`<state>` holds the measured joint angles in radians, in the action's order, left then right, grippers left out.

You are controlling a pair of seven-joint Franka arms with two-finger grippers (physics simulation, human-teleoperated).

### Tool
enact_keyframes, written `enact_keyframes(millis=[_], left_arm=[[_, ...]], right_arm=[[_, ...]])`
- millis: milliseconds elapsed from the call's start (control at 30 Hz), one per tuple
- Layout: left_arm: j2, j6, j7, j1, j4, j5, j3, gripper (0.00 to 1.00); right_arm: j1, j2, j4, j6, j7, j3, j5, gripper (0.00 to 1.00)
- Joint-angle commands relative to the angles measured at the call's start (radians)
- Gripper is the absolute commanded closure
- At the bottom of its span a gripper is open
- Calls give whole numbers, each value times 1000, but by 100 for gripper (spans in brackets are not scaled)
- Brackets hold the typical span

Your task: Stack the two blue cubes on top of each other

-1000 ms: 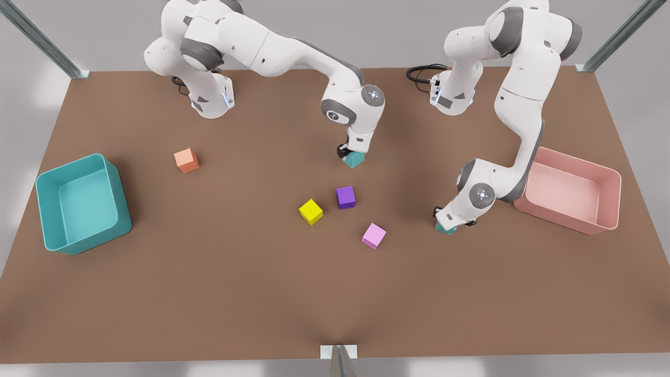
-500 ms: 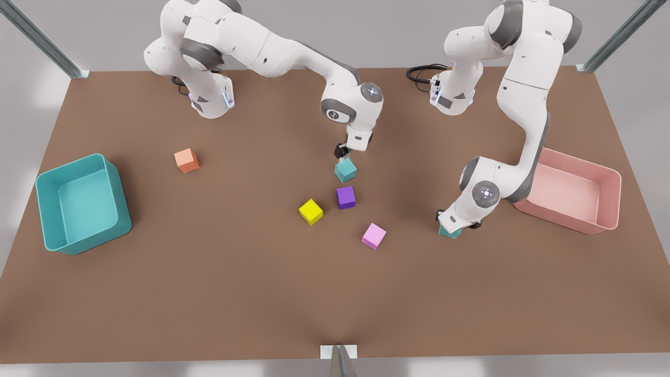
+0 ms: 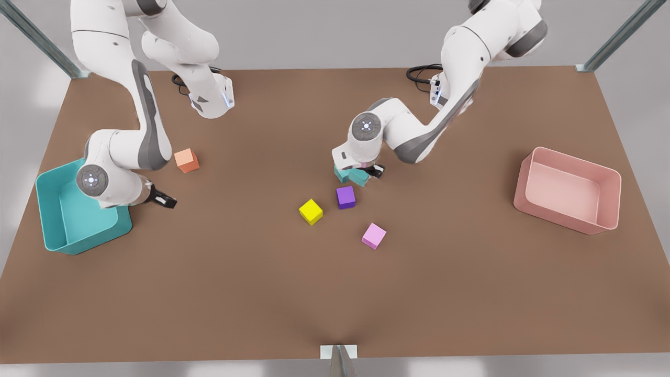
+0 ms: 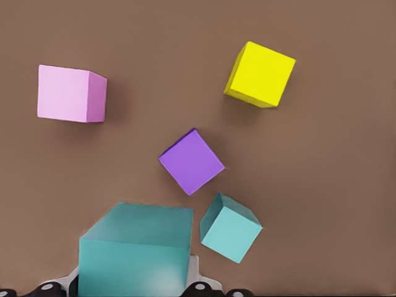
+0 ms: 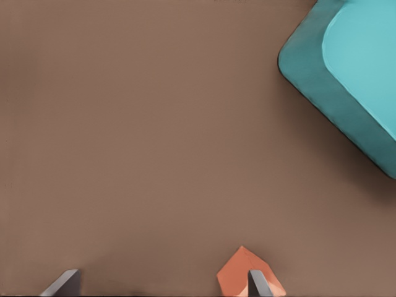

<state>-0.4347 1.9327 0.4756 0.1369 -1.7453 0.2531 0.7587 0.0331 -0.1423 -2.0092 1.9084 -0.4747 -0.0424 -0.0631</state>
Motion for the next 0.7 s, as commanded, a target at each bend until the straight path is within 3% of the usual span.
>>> enact_keyframes(millis=[0, 100, 233, 333, 667], left_arm=[[-1, -35, 515, 43, 1, -8, 1, 41], [-2, -20, 546, 73, -40, 21, -1, 41], [-33, 71, 594, 61, -45, 25, -4, 41], [-79, 265, 597, 52, -105, 32, -13, 41], [-105, 304, 664, 87, -137, 64, -16, 41]], right_arm=[[16, 3, -3, 132, 341, -7, 5, 0], [13, 119, 10, 28, 393, -16, 5, 0], [19, 112, 84, -48, 410, -21, 6, 0], [16, 112, 84, -51, 409, -21, 6, 0], [24, 104, 84, -51, 410, -21, 6, 0]])
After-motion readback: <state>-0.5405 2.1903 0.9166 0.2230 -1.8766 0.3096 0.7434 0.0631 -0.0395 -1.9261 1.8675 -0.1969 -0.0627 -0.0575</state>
